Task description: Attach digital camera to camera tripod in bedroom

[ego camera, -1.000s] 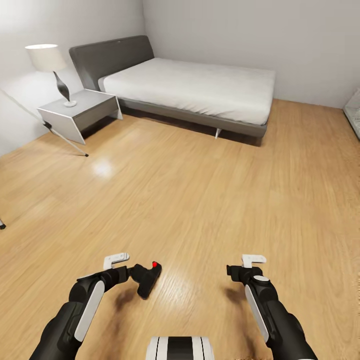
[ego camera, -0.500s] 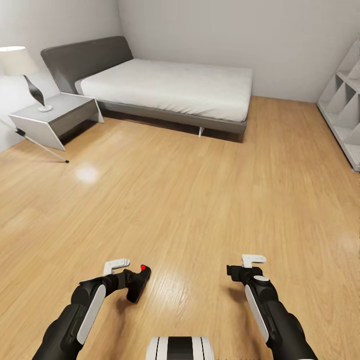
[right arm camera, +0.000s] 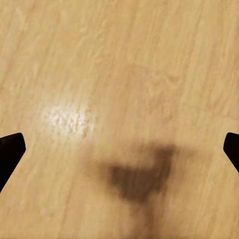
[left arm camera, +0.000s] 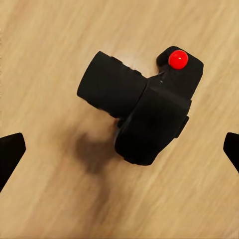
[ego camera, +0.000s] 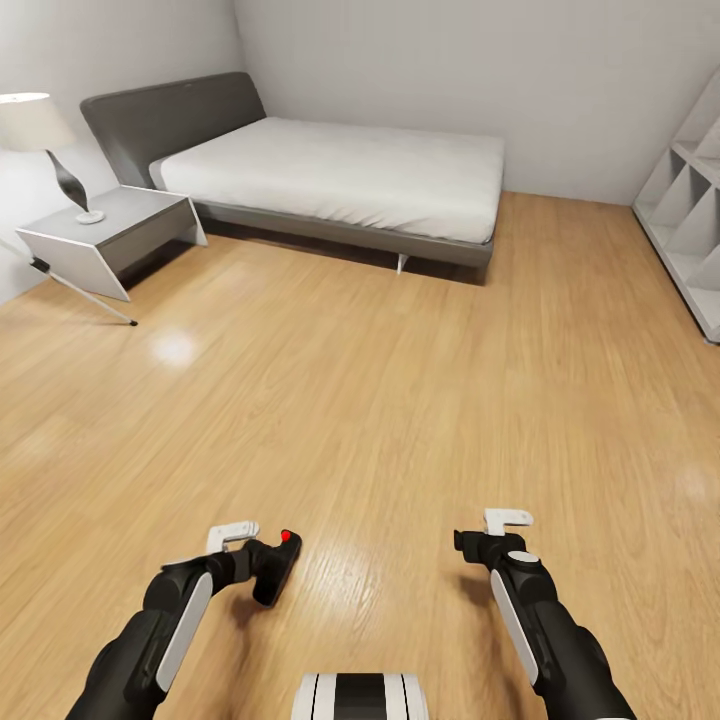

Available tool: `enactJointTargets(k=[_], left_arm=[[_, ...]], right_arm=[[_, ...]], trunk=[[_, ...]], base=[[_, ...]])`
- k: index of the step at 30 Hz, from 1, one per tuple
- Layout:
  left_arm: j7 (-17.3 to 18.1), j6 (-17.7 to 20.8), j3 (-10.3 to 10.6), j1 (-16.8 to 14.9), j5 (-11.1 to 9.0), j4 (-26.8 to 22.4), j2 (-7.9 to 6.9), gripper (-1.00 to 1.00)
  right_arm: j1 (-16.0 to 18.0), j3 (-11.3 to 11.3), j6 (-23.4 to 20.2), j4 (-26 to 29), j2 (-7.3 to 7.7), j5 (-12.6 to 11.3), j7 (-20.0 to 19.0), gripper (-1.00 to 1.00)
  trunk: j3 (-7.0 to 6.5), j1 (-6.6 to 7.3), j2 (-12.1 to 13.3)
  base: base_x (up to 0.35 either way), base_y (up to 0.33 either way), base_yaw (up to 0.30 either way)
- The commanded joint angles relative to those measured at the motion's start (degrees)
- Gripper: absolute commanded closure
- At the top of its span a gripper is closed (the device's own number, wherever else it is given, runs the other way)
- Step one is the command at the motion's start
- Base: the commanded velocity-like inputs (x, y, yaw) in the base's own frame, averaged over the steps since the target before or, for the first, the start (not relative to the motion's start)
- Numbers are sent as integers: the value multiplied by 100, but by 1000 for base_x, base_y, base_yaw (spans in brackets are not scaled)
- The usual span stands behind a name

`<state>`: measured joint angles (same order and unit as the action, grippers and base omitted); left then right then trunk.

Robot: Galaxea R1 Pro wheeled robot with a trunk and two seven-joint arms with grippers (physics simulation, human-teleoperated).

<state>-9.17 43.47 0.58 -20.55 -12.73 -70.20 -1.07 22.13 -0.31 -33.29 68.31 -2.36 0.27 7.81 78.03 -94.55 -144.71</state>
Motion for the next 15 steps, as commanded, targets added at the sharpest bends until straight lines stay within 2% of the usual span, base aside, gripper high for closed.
enactJointTargets(k=[1, 6, 7, 10, 11, 15], left_arm=[[-49, 21, 9, -2, -31, 18, -2, -100], [-49, 21, 96, -2, 218, 120, 2, -100], [-49, 21, 174, -2, 351, 157, 5, -100], [-49, 9, 333, -2, 552, 226, 13, -100], [-49, -29, 453, -2, 663, 279, 21, -100], [-48, -179, 685, -2, 800, 374, 31, -100]], right_arm=[[2, -3, -29, 7, -3, 3, 11, -100], [2, -4, -29, 7, -2, 2, 5, -100], [2, -4, -28, 7, -1, 2, 3, -100], [2, -4, -28, 7, -1, 1, 2, -100], [2, -4, -28, 7, -1, 0, 2, -100], [2, -4, -28, 7, -1, 0, 2, -100]], trunk=[[4, 1, -2], [4, 1, -2], [4, 1, -2], [4, 1, -2], [4, 1, -2], [4, 1, -2]], base=[[0, 0, -2], [0, 0, 0], [0, 0, 0], [0, 0, 0], [0, 0, 0], [0, 0, 0]])
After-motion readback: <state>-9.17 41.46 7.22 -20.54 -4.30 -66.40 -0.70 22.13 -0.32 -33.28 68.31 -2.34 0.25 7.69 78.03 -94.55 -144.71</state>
